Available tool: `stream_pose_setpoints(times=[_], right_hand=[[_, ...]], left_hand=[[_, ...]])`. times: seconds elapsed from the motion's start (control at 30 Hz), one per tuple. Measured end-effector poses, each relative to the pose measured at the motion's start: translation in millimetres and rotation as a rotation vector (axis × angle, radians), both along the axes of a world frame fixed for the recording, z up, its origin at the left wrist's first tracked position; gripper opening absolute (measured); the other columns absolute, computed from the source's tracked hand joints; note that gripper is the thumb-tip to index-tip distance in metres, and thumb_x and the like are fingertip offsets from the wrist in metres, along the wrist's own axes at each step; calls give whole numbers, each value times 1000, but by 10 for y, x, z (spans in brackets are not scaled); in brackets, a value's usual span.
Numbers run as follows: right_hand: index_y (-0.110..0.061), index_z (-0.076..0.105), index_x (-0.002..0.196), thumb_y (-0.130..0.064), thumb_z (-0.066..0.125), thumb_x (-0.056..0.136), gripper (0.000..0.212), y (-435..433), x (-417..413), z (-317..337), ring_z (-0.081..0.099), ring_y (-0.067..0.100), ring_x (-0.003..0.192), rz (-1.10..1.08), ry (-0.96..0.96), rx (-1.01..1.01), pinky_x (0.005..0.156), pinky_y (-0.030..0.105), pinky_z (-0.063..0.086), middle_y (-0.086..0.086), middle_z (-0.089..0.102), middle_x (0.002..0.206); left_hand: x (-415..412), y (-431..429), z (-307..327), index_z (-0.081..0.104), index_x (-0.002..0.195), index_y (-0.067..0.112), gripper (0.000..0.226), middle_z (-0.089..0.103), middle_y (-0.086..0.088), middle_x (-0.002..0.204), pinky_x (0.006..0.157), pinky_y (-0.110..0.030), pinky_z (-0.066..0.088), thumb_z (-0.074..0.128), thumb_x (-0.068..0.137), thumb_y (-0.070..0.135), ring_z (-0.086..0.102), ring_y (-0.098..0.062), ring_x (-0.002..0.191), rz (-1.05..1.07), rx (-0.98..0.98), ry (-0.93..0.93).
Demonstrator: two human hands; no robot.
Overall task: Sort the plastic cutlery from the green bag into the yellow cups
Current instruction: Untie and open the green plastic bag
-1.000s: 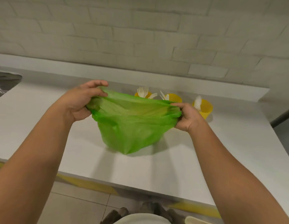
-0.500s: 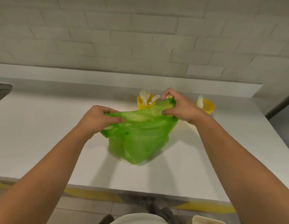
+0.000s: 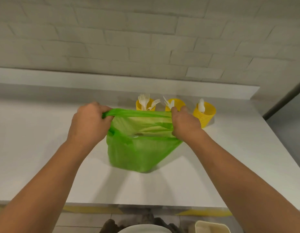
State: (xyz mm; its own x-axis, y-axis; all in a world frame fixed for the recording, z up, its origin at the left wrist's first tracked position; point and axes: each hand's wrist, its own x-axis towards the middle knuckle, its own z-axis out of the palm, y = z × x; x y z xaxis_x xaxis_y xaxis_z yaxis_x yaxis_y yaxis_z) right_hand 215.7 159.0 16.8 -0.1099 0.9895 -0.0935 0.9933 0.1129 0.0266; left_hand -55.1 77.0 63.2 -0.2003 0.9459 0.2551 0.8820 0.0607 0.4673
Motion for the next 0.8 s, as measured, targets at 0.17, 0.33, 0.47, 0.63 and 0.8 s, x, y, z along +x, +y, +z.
stream_pose_setpoints(times=[0.17, 0.33, 0.47, 0.63, 0.8], right_hand=[[-8, 64, 114, 1, 56, 88, 29, 80, 73, 25, 61, 41, 102, 36, 48, 99, 84, 40, 51, 21, 47, 126], [-1, 73, 93, -2, 60, 87, 14, 224, 180, 42, 66, 34, 87, -164, 435, -33, 71, 31, 50, 20, 67, 93], [-1, 66, 97, 7, 43, 101, 24, 165, 224, -5, 72, 22, 61, -619, 1632, -562, 50, 28, 60, 10, 75, 69], [7, 61, 104, 5, 47, 98, 16, 66, 263, -420, 77, 30, 69, -816, 2313, -579, 62, 41, 64, 22, 76, 85], [-8, 66, 93, -9, 63, 79, 14, -213, 288, -813, 68, 36, 89, -782, 2423, -621, 105, 53, 48, 16, 68, 95]], left_hand=[[-142, 79, -22, 74, 112, 27, 27, 76, 3, 87, 76, -33, 61, 70, 92, 8, 73, -9, 75, 103, -47, -715], [-176, 101, -99, 68, 110, 3, 18, 76, -9, 90, 66, -29, 64, 53, 101, 5, 73, -19, 81, 154, -321, -1672], [-230, 75, -227, 69, 96, -2, 40, 71, -13, 84, 59, -42, 64, 82, 58, -9, 74, -25, 68, 178, -540, -1895], [-139, 118, -552, 61, 101, 9, 37, 64, 1, 67, 42, -25, 54, 78, 73, -9, 63, -12, 45, 347, -451, -2159], [35, 98, -769, 63, 120, 20, 56, 73, -7, 68, 50, -42, 61, 69, 69, -2, 73, -23, 56, 286, -394, -2203]])
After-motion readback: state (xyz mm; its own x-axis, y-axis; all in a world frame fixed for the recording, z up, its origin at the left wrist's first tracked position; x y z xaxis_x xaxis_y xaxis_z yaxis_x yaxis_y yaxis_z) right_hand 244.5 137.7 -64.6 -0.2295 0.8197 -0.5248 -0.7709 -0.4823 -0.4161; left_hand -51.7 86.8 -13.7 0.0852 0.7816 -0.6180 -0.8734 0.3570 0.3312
